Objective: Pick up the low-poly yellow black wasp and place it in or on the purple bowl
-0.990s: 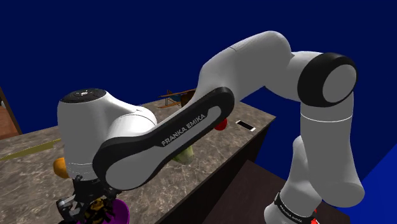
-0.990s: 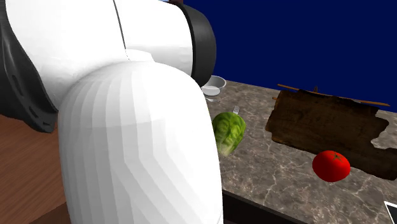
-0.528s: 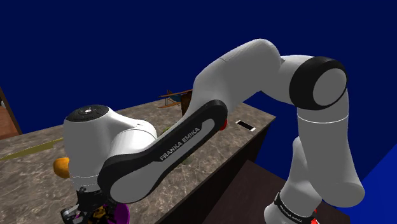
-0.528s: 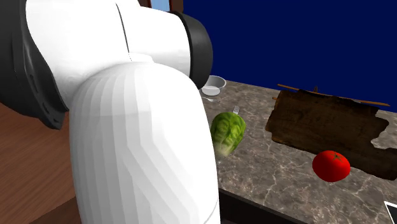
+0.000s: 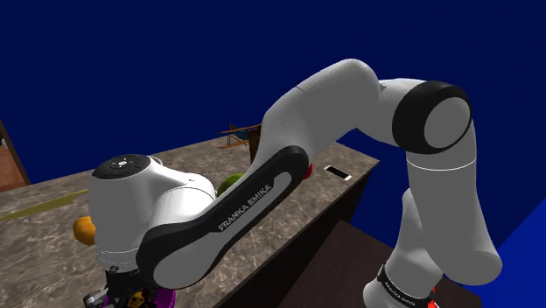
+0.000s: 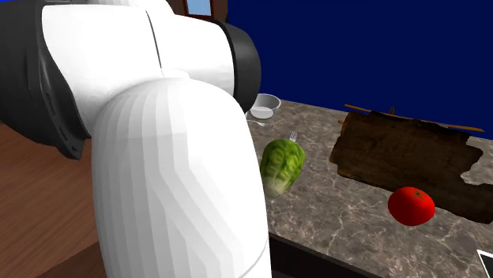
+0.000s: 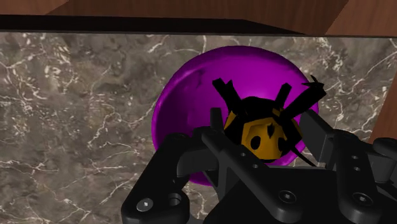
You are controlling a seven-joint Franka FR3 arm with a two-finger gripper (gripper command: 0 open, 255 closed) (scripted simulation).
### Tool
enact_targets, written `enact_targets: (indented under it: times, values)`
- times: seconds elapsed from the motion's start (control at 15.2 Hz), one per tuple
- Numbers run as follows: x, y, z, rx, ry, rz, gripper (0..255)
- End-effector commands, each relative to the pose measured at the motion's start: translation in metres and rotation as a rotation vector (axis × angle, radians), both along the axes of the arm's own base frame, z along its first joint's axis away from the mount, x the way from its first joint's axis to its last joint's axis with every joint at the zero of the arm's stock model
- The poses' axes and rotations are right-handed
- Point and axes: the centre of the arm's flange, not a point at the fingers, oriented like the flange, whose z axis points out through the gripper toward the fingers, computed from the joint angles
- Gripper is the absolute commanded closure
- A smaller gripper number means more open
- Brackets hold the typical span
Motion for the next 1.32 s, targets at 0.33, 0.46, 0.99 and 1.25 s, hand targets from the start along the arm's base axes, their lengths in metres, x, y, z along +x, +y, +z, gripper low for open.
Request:
enact_targets:
  times: [0.33, 0.46, 0.99, 1.25]
  values:
    - [0.000, -0.002, -0.005, -0.006, 0.005, -0.003, 0]
    - [0.001, -0.003, -0.005, -0.006, 0.005, -0.004, 0]
    - [0.000, -0.007, 0.045, -0.006, 0.005, -0.004, 0]
    - [0.000, -0.007, 0.045, -0.006, 0.005, -0.004, 0]
